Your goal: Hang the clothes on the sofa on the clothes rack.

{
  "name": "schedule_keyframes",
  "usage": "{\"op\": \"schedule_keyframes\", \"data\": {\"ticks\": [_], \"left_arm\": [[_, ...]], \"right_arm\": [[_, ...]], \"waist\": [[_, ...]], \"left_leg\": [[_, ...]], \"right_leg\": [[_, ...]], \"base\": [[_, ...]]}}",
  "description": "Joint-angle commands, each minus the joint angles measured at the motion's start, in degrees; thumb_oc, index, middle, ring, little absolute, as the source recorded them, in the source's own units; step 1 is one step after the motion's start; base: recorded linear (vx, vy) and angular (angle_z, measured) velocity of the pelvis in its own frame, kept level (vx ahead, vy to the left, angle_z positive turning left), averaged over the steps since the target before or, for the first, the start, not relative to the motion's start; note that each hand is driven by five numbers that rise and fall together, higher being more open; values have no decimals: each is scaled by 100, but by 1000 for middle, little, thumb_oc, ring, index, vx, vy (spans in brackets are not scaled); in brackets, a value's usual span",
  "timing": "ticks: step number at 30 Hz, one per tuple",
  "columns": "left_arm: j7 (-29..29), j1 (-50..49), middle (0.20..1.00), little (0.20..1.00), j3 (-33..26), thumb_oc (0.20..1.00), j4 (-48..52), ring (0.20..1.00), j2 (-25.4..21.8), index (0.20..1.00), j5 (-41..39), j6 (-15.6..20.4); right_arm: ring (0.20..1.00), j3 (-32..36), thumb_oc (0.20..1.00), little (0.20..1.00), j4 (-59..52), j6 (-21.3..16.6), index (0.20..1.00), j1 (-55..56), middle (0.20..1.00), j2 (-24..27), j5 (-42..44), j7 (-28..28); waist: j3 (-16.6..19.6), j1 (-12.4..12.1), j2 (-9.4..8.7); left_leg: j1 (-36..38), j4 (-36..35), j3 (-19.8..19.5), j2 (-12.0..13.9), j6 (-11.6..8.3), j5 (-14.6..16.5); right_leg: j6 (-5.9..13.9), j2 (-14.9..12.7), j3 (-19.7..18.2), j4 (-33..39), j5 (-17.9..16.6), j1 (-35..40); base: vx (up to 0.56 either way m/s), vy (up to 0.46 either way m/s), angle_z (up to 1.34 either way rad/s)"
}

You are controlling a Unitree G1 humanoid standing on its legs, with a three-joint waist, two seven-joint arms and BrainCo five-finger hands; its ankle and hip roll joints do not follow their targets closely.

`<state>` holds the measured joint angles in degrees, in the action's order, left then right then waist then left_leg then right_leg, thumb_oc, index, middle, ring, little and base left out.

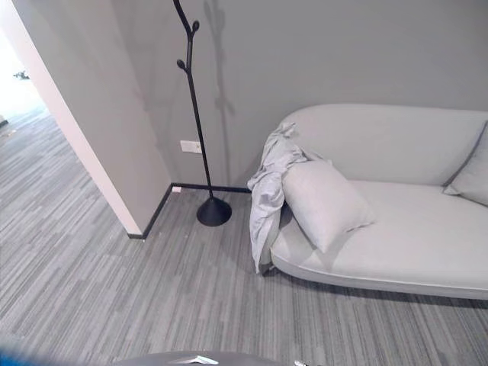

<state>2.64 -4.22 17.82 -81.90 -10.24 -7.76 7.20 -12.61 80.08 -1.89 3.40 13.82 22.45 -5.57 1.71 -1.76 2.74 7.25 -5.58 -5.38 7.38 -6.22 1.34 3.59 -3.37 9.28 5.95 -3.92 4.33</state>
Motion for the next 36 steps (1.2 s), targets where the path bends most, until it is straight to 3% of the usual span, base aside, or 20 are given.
{"op": "schedule_keyframes", "data": {"ticks": [1, 20, 29, 31, 33, 36], "left_arm": [[30, 322, 1000, 1000, 3, 1000, -387, 1000, 346, 1000, 50, 88], [92, 295, 1000, 1000, 35, 1000, -375, 1000, 337, 1000, 107, 123], [60, 366, 1000, 1000, 27, 1000, -347, 1000, 311, 1000, 64, 151], [70, 370, 1000, 1000, 19, 1000, -323, 1000, 293, 1000, 18, 145], [61, 432, 1000, 1000, -132, 1000, -282, 1000, 254, 1000, -241, 137], [45, 400, 1000, 1000, -367, 1000, -361, 1000, 210, 1000, -525, 151]], "right_arm": [[1000, 55, 1000, 1000, 384, -62, 1000, -363, 1000, -10, -93, -42], [1000, 15, 1000, 1000, 405, -47, 1000, -325, 1000, -79, -142, -69], [1000, 46, 1000, 1000, 398, -41, 1000, -368, 1000, -63, -158, -66], [1000, 55, 1000, 1000, 356, -43, 1000, -372, 1000, -52, -167, -81], [1000, 68, 1000, 1000, 273, -53, 1000, -449, 1000, -69, -103, -86], [1000, 237, 1000, 1000, 207, -108, 1000, -433, 1000, -109, 181, -82]], "waist": [[46, -103, -136], [25, -155, -248], [-121, -232, -297], [-191, -221, -283], [-490, -184, -229], [-597, -153, -246]], "left_leg": [[-110, 58, -32, -248, 60, 0], [28, 58, 73, -503, 333, 226], [-93, 201, -12, -794, 586, 305], [-146, 367, -6, -918, 682, 374], [-158, 638, 5, -1102, 838, 477], [-89, 682, -17, -1169, 878, 534]], "right_leg": [[231, 0, -159, -95, 229, -42], [413, -214, -441, -95, 85, -84], [557, -460, -569, -141, -81, -280], [558, -576, -603, -567, 18, -489], [596, -695, -636, -1674, 37, -1013], [552, -755, -633, -1939, 18, -1225]], "base": [[0, 0, 0], [-31, 50, -4], [-77, 85, -2], [-128, 160, 1], [-161, 220, -9], [2, 92, -4]]}}
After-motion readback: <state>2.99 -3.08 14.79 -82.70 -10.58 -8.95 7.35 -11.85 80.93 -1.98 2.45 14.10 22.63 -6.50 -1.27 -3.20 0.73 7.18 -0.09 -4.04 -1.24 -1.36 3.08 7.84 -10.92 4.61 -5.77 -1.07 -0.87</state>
